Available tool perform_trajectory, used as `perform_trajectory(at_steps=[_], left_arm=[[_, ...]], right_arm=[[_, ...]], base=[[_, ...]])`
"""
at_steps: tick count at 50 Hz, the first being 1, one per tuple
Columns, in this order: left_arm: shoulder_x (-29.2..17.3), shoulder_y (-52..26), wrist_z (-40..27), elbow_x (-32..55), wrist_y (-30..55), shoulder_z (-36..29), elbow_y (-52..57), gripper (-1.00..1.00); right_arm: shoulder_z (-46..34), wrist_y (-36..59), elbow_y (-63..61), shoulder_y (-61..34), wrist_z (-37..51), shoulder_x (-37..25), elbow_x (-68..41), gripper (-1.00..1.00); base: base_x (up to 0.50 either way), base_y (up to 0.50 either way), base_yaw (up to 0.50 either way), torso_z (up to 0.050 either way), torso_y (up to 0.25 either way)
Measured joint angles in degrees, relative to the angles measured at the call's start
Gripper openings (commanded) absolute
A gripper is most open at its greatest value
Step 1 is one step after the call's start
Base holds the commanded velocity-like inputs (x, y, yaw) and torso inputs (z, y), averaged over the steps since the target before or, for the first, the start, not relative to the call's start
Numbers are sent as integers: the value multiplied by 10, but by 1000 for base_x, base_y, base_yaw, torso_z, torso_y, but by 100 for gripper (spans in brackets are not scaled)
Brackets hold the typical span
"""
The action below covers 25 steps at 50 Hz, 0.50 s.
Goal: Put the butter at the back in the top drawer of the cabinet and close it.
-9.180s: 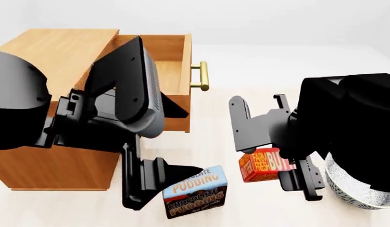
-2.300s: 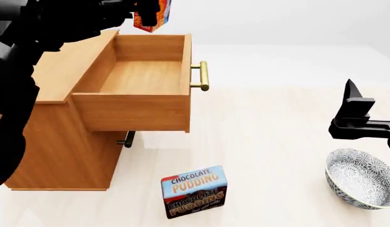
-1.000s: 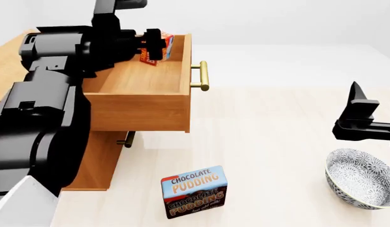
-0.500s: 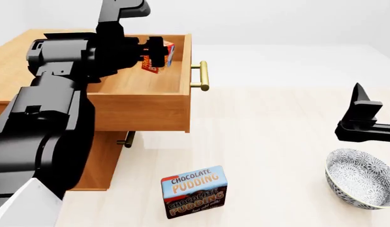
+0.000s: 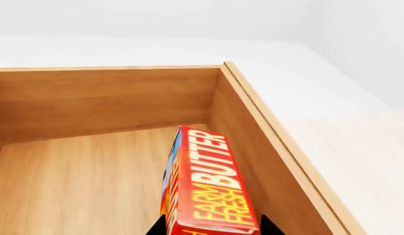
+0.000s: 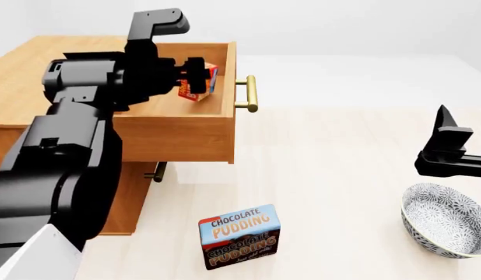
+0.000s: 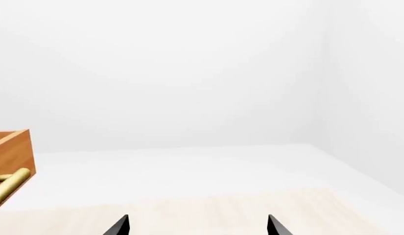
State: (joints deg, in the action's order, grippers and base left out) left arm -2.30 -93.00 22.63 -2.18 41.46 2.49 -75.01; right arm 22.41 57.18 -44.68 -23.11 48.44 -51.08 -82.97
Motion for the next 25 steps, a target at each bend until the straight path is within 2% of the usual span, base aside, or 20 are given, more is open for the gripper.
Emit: perform_trajectory(at_steps=[25], left_arm=[[0, 0, -2, 2, 12, -1, 2, -100]], right_arm=[[5, -7, 0, 9, -2, -1, 1, 100]], base=[[0, 0, 0, 0, 0]])
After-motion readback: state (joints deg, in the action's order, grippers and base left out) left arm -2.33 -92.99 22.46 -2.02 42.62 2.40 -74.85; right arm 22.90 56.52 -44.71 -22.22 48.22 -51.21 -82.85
